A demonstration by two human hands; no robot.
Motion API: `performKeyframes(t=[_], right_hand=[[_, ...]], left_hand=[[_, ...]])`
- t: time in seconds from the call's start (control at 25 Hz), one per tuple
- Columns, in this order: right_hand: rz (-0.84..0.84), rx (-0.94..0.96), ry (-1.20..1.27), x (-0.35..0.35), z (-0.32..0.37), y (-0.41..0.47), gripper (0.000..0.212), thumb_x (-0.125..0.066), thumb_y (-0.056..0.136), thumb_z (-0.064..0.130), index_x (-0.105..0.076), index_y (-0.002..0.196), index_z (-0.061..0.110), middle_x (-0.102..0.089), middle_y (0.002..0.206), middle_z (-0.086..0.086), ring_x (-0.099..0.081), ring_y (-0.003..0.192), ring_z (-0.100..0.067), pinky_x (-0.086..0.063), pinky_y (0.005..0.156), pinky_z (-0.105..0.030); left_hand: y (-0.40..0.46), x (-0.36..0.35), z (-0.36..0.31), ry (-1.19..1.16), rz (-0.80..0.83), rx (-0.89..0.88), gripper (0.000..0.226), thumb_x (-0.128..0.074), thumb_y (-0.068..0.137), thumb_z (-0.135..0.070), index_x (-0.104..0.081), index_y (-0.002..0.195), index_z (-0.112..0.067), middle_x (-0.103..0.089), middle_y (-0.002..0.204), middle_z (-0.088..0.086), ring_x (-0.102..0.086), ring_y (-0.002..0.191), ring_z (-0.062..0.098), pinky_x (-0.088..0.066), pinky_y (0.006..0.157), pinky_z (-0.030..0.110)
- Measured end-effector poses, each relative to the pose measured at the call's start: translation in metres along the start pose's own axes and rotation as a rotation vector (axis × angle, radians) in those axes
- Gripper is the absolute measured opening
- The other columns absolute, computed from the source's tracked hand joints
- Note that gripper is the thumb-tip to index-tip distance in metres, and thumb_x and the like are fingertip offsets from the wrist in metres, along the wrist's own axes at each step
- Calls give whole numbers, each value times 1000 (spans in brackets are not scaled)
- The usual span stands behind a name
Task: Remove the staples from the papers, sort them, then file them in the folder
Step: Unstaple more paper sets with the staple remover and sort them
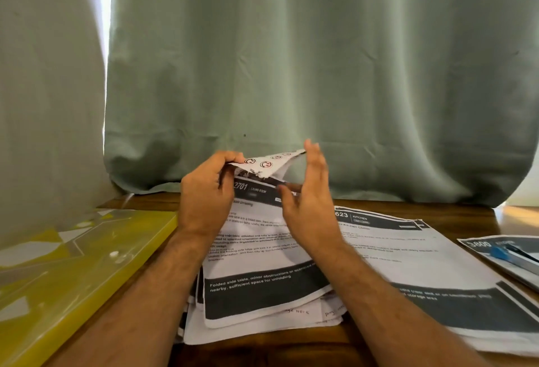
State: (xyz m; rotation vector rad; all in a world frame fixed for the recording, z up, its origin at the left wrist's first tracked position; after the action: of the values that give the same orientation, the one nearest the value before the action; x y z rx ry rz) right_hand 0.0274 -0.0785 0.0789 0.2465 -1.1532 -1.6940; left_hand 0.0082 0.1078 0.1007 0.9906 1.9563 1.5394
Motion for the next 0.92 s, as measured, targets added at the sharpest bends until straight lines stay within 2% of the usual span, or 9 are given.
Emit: performKeyframes(t=[0.04, 0.12, 0.24, 0.4, 0.52, 0.6, 0.68, 0.84, 0.92], right_hand=[[-71, 34, 36, 9, 4, 1, 83, -62, 95, 12, -11, 155, 37, -6, 164, 8, -27, 134, -2, -42, 80, 2], [-112, 69, 69, 15, 6, 3, 67, -59, 96, 9, -30, 148, 40, -31, 156, 3, -44, 129, -7, -55, 77, -11], [-108, 44, 94, 11, -1, 3, 24, -58, 97, 13, -65, 117, 26, -66, 115, 5, -65, 103, -8, -60, 76, -23], [-141, 73, 141, 14, 1, 1, 15, -65, 92, 9, -72, 102, 18, -70, 113, 4, -64, 103, -4, -56, 85, -18], [-179, 164, 106, 22, 10, 0, 16, -70, 86, 3, -74, 99, 12, -70, 114, 1, -60, 99, 4, -48, 81, -4], [-177, 226, 85, 25, 17, -2, 17, -72, 83, 1, -75, 98, 9, -70, 116, 0, -59, 100, 6, -46, 79, 0], [-169, 289, 72, 26, 22, -5, 18, -74, 81, 1, -75, 98, 8, -69, 120, -2, -61, 107, 0, -45, 82, 0], [-135, 336, 45, 25, 27, -7, 19, -75, 80, 0, -74, 98, 7, -67, 124, -5, -60, 114, -10, -41, 84, 3], [-147, 363, 33, 26, 30, -9, 20, -74, 80, -1, -74, 99, 7, -67, 124, -6, -63, 114, -15, -40, 85, 3]], left_hand=[[-1, -2, -3, 13, 23, -21, 23, -60, 96, 1, -71, 110, -14, -71, 109, -9, -70, 97, 9, -61, 82, 35], [-5, -9, -8, 3, 87, -44, 24, -61, 95, 1, -72, 109, -15, -72, 110, -8, -70, 99, 7, -61, 82, 34], [-7, -19, 2, 33, 202, 49, 32, -65, 90, -2, -69, 110, -26, -73, 106, -14, -70, 93, 6, -61, 80, 32], [-9, -10, 45, 374, 220, 318, 27, -66, 91, -16, -71, 112, -33, -74, 102, -6, -65, 90, 14, -56, 83, 39], [-11, -2, 68, 304, 141, 402, 30, -58, 93, -19, -73, 117, -31, -75, 112, -5, -67, 101, 19, -53, 93, 49], [-9, -4, 73, 306, 133, 393, 41, -56, 92, -18, -66, 129, -33, -65, 135, 1, -59, 124, 26, -46, 103, 57], [-5, 0, 66, 310, 54, 350, 46, -57, 93, -11, -63, 134, -30, -60, 141, 4, -53, 131, 27, -41, 107, 57], [0, 20, 48, 277, -148, 218, 46, -62, 92, -7, -64, 134, -26, -65, 130, 1, -57, 119, 24, -46, 101, 51], [1, 24, 42, 200, -220, 167, 46, -58, 91, -4, -65, 133, -21, -68, 125, 1, -60, 113, 22, -48, 99, 40]])
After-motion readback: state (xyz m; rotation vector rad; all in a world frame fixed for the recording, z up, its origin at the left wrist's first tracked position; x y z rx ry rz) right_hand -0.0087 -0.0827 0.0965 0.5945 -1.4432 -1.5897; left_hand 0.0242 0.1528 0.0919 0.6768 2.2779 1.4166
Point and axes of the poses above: each hand's wrist, its own y-axis towards the middle knuckle, its own x-axis out of the back of the hand, z = x × y, the point moved 8 cm from there along y, towards the middle knuckle
